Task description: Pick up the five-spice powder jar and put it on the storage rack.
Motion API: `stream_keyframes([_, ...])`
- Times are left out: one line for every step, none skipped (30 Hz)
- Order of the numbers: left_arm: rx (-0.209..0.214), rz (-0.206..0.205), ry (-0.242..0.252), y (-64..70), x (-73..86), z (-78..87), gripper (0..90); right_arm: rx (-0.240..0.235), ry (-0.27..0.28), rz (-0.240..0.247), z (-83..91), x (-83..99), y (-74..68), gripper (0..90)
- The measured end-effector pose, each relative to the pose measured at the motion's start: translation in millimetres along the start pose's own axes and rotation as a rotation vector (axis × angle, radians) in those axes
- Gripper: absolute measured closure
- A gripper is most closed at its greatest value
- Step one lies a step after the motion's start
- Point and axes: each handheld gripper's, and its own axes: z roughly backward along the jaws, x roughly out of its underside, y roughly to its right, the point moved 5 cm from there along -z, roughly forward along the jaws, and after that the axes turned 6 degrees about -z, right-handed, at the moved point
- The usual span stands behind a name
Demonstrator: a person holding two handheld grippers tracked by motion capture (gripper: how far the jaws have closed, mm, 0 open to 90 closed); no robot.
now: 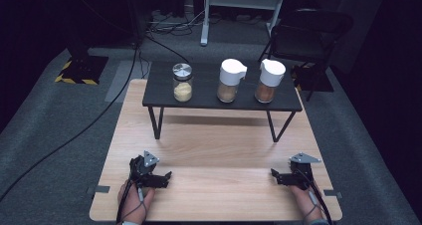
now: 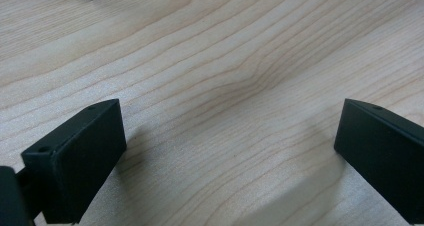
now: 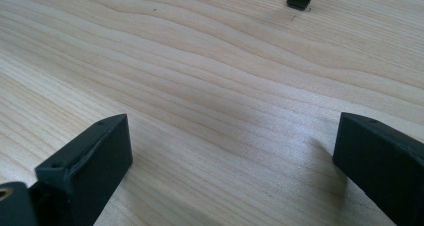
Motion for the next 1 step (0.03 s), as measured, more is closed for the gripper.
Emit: stream_keyframes([0.0, 0.0, 0.0, 0.0, 0.0, 0.0, 0.3, 0.0, 0.0, 0.0, 0.0, 0.0, 0.0, 2.1])
